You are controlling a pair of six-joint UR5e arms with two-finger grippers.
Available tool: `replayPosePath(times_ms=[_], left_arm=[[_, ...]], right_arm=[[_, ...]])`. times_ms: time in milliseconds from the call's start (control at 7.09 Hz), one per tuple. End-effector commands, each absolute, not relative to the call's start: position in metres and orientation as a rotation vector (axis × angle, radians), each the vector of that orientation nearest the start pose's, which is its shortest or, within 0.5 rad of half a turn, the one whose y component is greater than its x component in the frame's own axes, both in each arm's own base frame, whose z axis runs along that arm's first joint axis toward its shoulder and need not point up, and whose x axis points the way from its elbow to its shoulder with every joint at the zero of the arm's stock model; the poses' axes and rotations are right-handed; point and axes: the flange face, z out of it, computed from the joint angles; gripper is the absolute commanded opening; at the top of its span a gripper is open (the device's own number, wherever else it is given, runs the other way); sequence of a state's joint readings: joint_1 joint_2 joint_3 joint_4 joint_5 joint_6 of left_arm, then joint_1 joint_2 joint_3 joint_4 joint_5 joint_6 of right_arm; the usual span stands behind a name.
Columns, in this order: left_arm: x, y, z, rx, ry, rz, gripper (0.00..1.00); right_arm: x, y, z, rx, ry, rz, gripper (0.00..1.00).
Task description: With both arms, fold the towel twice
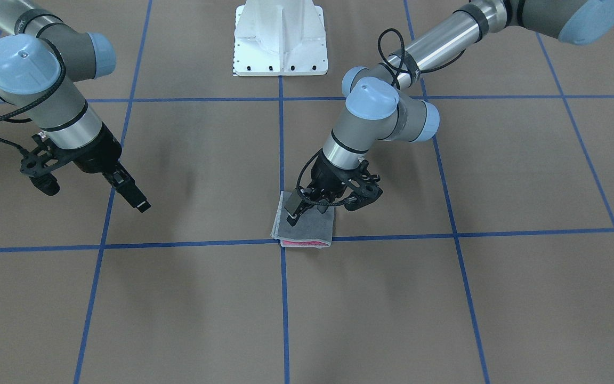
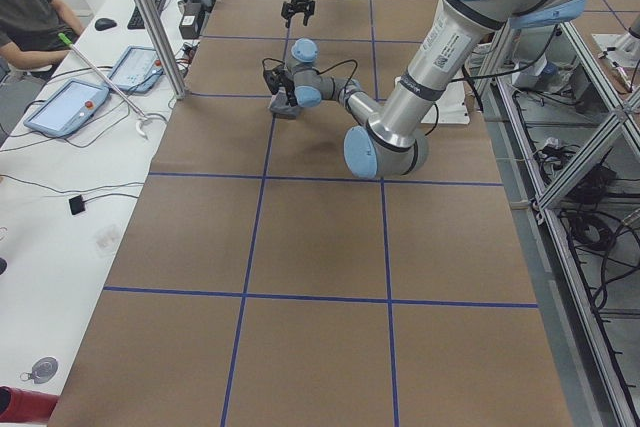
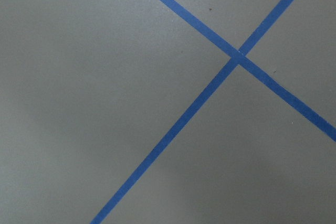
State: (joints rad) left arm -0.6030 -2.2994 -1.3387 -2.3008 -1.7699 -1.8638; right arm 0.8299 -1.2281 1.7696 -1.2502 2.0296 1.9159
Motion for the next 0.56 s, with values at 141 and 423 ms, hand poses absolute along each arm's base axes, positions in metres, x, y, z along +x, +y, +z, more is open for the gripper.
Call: replayPosePath(times_ms=[141, 423], left_arm=[[0.490, -0.498, 0.249, 0.012, 1.257, -0.642, 1.00], [0.416, -0.511, 0.245, 0.076, 1.142, -0.543, 1.00]], right_arm=[[-0.315, -0.515, 0.331, -0.245, -0.995, 0.893, 1.00], [-0.289, -0.527, 0.339, -0.170, -0.993, 0.796, 1.00]])
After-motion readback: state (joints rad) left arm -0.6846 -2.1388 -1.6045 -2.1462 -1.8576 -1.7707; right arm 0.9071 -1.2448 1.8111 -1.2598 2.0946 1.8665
